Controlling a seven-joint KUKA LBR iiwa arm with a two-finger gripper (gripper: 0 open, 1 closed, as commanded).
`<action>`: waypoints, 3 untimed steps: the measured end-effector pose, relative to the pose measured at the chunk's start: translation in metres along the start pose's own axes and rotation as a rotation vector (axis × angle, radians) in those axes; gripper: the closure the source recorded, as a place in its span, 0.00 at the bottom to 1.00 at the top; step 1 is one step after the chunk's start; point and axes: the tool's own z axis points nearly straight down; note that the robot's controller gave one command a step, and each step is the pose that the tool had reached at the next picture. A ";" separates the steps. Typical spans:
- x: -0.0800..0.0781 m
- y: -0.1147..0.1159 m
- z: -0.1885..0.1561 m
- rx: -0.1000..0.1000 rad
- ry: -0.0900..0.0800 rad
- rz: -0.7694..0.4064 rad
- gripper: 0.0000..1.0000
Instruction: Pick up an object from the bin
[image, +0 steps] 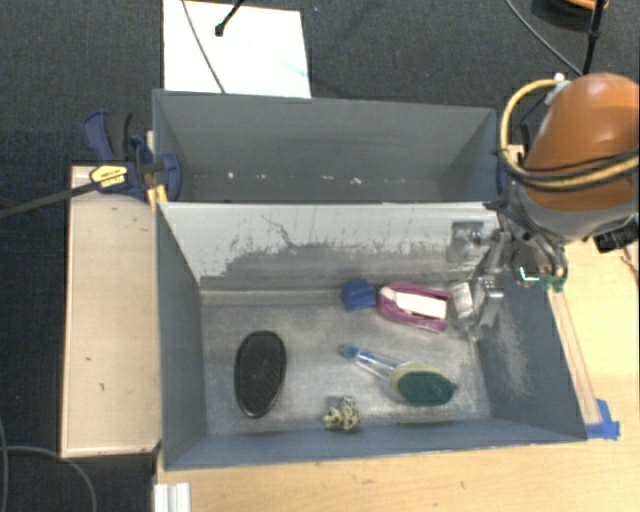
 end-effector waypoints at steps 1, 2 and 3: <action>0.040 -0.018 0.175 0.000 -0.008 0.031 0.00; 0.077 0.037 0.174 0.002 -0.013 -0.117 0.00; 0.083 0.078 0.173 0.002 -0.017 -0.096 0.00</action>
Offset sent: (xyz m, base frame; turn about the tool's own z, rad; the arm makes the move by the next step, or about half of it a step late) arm -0.0417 -0.0175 -0.1749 0.0192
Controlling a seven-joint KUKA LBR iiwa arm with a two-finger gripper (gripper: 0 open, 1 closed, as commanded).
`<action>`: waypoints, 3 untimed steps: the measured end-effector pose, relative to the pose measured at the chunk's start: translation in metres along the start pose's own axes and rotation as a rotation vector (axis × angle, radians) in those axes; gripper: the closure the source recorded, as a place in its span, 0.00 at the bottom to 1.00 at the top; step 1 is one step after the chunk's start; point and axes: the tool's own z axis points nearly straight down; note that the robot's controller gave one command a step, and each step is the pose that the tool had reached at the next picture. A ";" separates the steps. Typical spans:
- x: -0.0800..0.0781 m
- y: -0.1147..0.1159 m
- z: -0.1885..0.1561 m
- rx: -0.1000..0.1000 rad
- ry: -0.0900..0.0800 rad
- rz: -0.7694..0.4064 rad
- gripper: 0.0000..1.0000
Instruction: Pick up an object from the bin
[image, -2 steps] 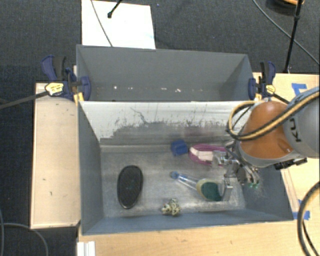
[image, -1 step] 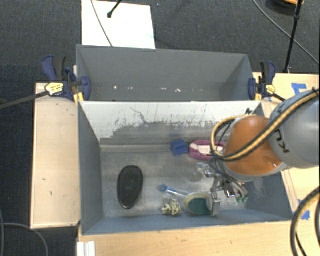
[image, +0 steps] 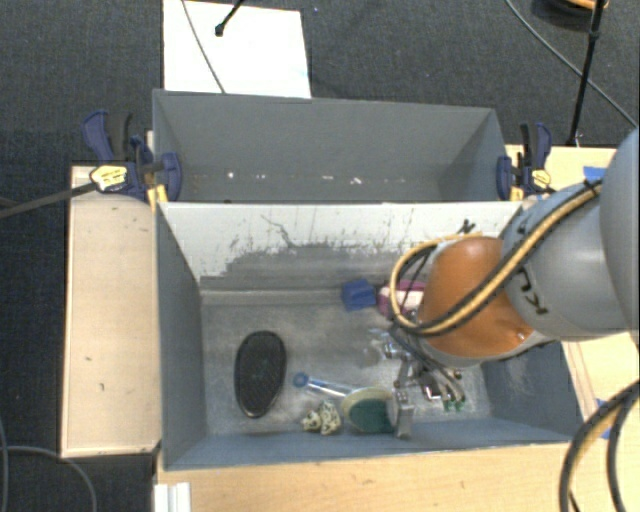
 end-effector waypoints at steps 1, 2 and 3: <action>-0.003 0.029 -0.013 -0.002 0.001 0.016 0.00; -0.002 0.030 0.000 0.000 0.003 -0.045 0.00; 0.000 0.030 0.002 0.000 0.008 -0.048 1.00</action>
Offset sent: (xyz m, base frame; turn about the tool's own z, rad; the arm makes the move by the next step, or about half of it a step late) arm -0.0028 0.0282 0.0111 0.0183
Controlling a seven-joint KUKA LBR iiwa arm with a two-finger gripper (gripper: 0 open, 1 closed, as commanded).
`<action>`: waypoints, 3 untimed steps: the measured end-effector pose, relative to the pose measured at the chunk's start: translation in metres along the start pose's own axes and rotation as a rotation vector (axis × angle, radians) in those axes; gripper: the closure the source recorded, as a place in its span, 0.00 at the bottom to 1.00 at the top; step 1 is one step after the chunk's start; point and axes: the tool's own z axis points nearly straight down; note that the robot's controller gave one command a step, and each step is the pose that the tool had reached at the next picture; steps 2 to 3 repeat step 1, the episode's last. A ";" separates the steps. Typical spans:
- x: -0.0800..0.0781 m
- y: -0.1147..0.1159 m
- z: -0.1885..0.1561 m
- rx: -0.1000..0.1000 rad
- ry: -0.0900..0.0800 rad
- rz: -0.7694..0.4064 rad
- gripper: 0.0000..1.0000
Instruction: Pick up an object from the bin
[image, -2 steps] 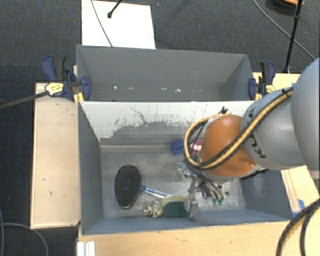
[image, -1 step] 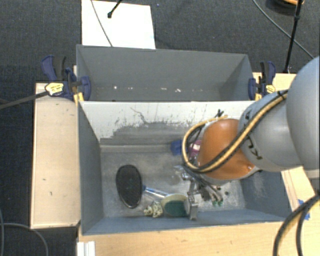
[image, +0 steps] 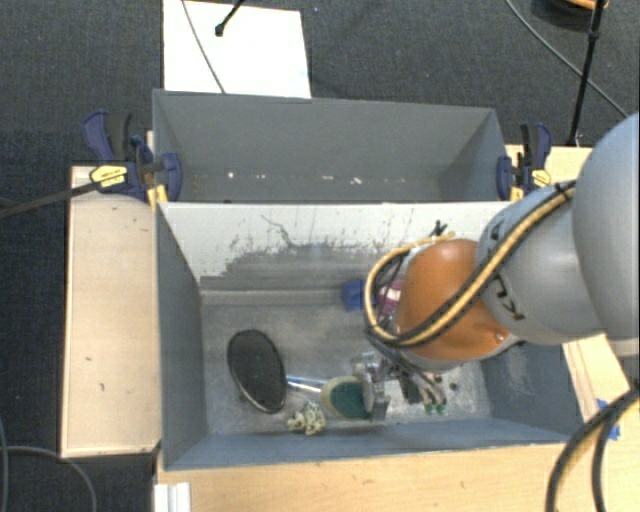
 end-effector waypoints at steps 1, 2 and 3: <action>-0.013 -0.003 -0.132 -0.002 -0.007 0.044 1.00; -0.013 -0.003 -0.132 -0.002 -0.007 0.044 1.00; -0.013 -0.003 -0.132 -0.002 -0.007 0.044 1.00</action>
Offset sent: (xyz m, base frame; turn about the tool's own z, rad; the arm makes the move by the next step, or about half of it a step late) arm 0.0098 -0.0012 0.1273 0.0454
